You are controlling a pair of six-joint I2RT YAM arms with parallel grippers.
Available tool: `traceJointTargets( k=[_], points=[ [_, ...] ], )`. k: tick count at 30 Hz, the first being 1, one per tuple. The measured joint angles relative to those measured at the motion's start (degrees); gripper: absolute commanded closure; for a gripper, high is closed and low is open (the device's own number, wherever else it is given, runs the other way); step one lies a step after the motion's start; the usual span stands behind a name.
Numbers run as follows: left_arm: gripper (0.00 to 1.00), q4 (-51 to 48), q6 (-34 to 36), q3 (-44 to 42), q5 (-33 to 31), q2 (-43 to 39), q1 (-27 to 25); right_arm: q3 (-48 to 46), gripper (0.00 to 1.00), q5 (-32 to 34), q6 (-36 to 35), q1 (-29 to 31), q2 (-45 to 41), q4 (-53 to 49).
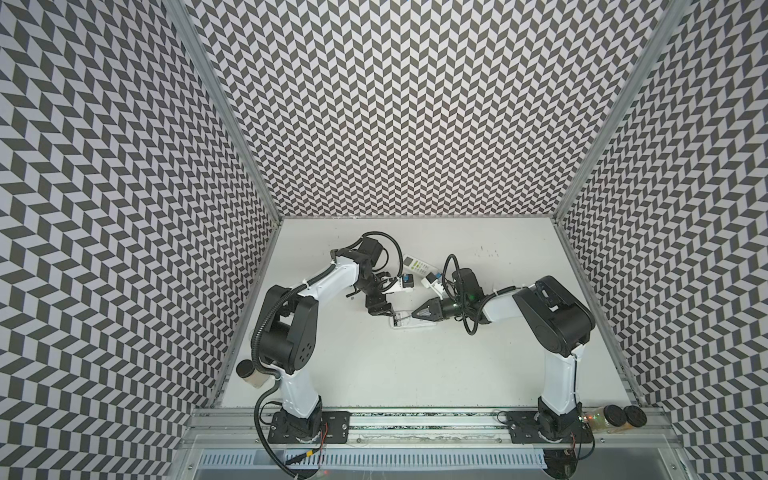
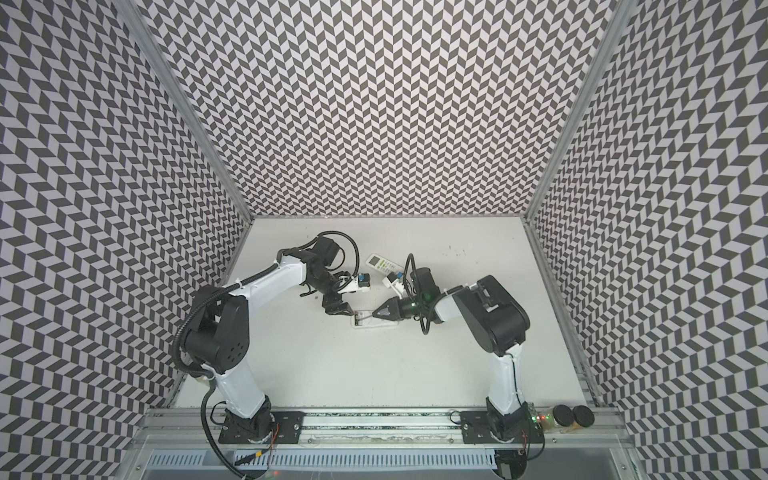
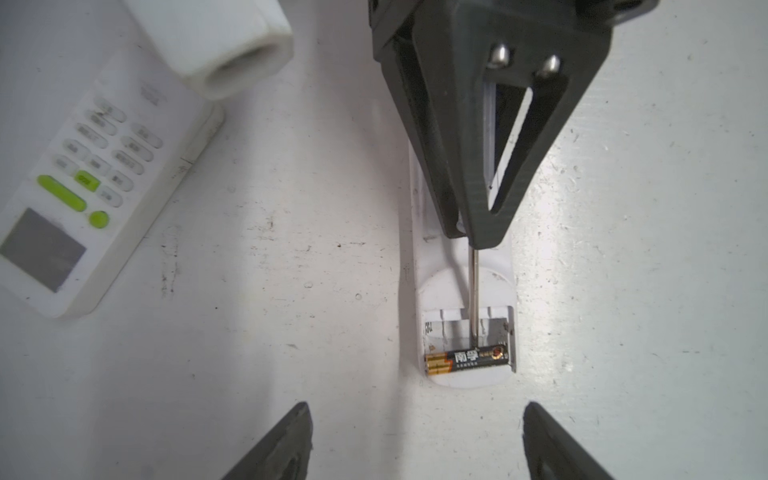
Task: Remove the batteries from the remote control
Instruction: 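Lever the screwdriver tip under the second battery with the right gripper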
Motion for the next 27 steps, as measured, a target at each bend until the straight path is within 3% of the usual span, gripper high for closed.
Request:
traceJointTargets(
  k=[11,27],
  points=[
    [0.19,0.9,6.5,-1.7,-1.2,0.3,0.0,0.2,1.0,-0.3,-0.3,-0.1,0.0,-0.3],
    [0.21,10.2,7.7,-7.2,-5.1,1.2,0.0,1.8,1.0,-0.3,-0.5,-0.1,0.0,-2.2]
  ],
)
